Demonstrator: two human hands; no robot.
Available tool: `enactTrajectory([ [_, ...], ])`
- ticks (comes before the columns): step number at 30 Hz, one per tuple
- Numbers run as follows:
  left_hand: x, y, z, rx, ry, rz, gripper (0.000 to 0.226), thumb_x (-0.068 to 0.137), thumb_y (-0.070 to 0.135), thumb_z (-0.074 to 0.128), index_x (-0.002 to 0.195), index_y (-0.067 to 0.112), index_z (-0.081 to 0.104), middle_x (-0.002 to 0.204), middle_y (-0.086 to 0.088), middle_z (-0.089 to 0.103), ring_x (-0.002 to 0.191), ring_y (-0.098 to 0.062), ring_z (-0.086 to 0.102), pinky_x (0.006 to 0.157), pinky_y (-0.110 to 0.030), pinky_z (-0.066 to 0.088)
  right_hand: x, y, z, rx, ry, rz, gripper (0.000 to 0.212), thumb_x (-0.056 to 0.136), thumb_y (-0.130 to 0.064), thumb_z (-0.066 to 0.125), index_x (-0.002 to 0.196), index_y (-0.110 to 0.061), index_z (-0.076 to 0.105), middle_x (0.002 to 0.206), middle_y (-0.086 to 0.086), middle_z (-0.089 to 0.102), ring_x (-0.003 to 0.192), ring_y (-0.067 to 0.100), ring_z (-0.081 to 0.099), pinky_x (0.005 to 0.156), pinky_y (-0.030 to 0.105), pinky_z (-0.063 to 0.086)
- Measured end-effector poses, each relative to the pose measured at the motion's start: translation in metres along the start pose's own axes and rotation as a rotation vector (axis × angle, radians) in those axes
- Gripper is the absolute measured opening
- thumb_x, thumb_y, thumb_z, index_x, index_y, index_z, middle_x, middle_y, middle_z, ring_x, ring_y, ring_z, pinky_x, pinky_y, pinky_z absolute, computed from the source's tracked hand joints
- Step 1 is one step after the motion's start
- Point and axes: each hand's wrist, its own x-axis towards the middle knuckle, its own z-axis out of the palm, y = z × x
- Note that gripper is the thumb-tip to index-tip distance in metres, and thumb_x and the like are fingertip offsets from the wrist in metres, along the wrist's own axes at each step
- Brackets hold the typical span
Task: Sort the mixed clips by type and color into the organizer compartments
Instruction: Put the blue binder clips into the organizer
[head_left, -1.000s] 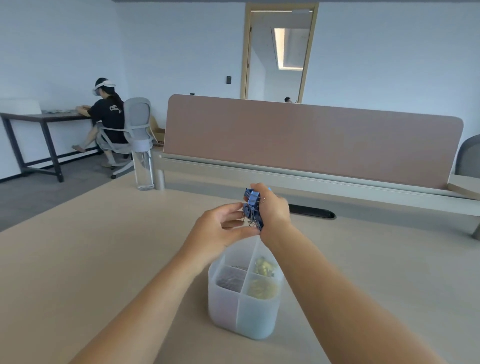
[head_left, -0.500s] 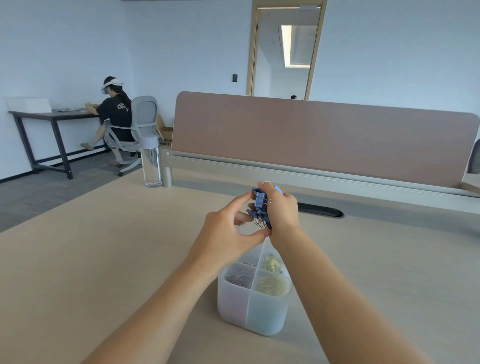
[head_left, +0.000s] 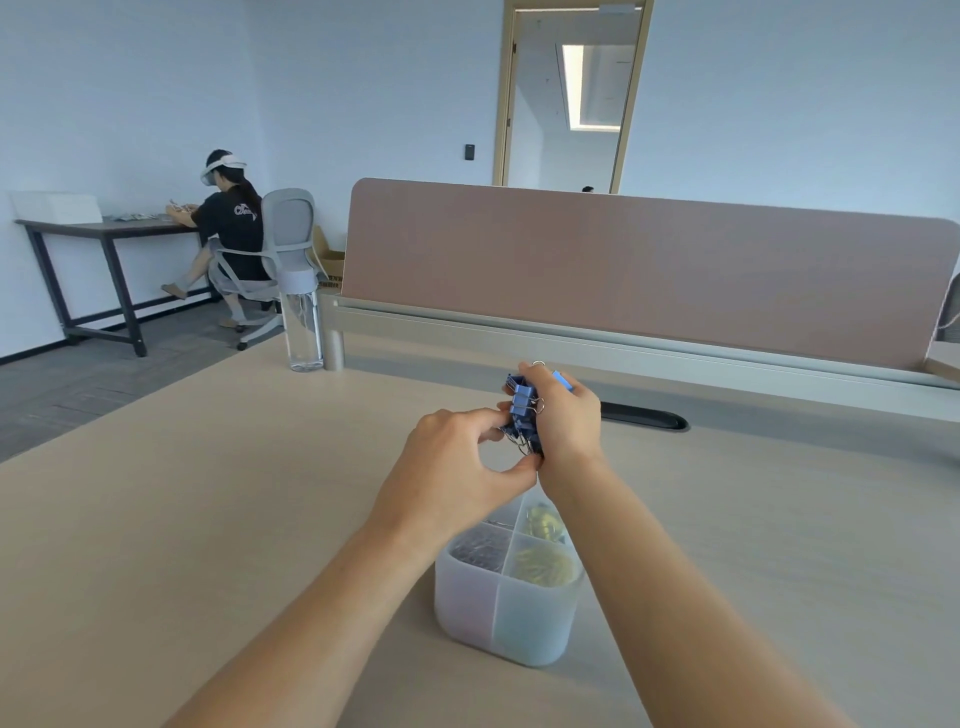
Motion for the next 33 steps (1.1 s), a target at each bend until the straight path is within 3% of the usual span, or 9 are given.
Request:
enactTrajectory([
  [6, 0.002, -0.002, 0.001, 0.036, 0.038, 0.043, 0.03, 0.074, 0.049, 0.07, 0.099, 0.033, 0.074, 0.091, 0.014, 0.066, 0.094, -0.008, 0.058, 0.081, -0.021, 0.045, -0.002, -0.001, 0.0, 0.022, 0.002, 0.021, 0.017, 0.086, -0.015, 0.062, 0.069, -0.012, 0.063, 0.066, 0.005, 0.067, 0.06, 0.025, 0.064, 0.067, 0.039, 0.049],
  [9, 0.003, -0.005, 0.002, 0.04, 0.06, 0.063, 0.034, 0.074, 0.049, 0.069, 0.101, 0.028, 0.076, 0.105, 0.015, 0.059, 0.104, -0.007, 0.054, 0.089, -0.018, 0.042, -0.003, -0.001, 0.001, 0.003, 0.004, 0.028, 0.018, 0.085, -0.017, 0.062, 0.067, -0.013, 0.063, 0.061, 0.003, 0.067, 0.057, 0.025, 0.063, 0.066, 0.04, 0.045],
  [12, 0.003, -0.002, 0.0, 0.022, 0.043, 0.088, 0.024, 0.077, 0.039, 0.072, 0.098, 0.03, 0.078, 0.12, 0.015, 0.063, 0.111, -0.002, 0.055, 0.094, -0.011, 0.039, -0.003, -0.001, 0.001, -0.017, 0.01, 0.045, 0.015, 0.083, -0.019, 0.062, 0.069, -0.013, 0.062, 0.061, 0.003, 0.065, 0.054, 0.025, 0.057, 0.063, 0.037, 0.041],
  [14, 0.003, 0.001, -0.002, -0.017, 0.05, 0.138, 0.017, 0.077, 0.031, 0.073, 0.092, 0.028, 0.079, 0.109, 0.017, 0.07, 0.102, 0.0, 0.06, 0.087, -0.006, 0.041, -0.003, -0.001, 0.001, -0.047, 0.023, 0.051, 0.011, 0.082, -0.019, 0.061, 0.073, -0.012, 0.061, 0.061, 0.003, 0.061, 0.047, 0.021, 0.052, 0.056, 0.031, 0.037],
  [19, 0.004, -0.002, 0.001, -0.018, -0.015, 0.144, 0.019, 0.078, 0.031, 0.066, 0.093, 0.029, 0.076, 0.103, 0.024, 0.07, 0.086, -0.006, 0.062, 0.077, -0.027, 0.052, -0.003, -0.003, 0.002, -0.075, 0.038, 0.053, 0.008, 0.083, -0.017, 0.058, 0.078, -0.012, 0.06, 0.064, 0.008, 0.056, 0.038, 0.016, 0.044, 0.041, 0.015, 0.03],
  [23, 0.007, -0.01, 0.006, -0.042, -0.041, 0.084, 0.016, 0.076, 0.024, 0.072, 0.091, 0.024, 0.073, 0.091, 0.013, 0.071, 0.083, -0.007, 0.062, 0.078, -0.034, 0.054, -0.001, 0.0, 0.002, -0.048, 0.068, 0.01, 0.009, 0.084, -0.013, 0.059, 0.077, -0.007, 0.06, 0.058, 0.007, 0.057, 0.043, 0.018, 0.052, 0.043, 0.02, 0.04],
  [27, 0.01, -0.015, 0.009, -0.03, -0.05, 0.021, 0.022, 0.075, 0.019, 0.079, 0.095, 0.021, 0.07, 0.098, 0.011, 0.067, 0.089, -0.007, 0.062, 0.083, -0.031, 0.052, 0.002, 0.006, 0.007, -0.094, 0.093, -0.034, 0.02, 0.082, -0.016, 0.059, 0.083, 0.004, 0.059, 0.064, 0.008, 0.058, 0.054, 0.022, 0.051, 0.055, 0.03, 0.042],
  [33, 0.009, -0.013, 0.011, 0.012, -0.056, -0.042, 0.04, 0.073, 0.027, 0.083, 0.101, 0.02, 0.055, 0.102, 0.011, 0.058, 0.09, -0.011, 0.052, 0.068, -0.022, 0.037, 0.0, 0.01, 0.011, -0.157, 0.075, -0.065, 0.014, 0.079, -0.022, 0.06, 0.068, -0.014, 0.06, 0.06, 0.005, 0.061, 0.053, 0.025, 0.054, 0.055, 0.035, 0.046],
])
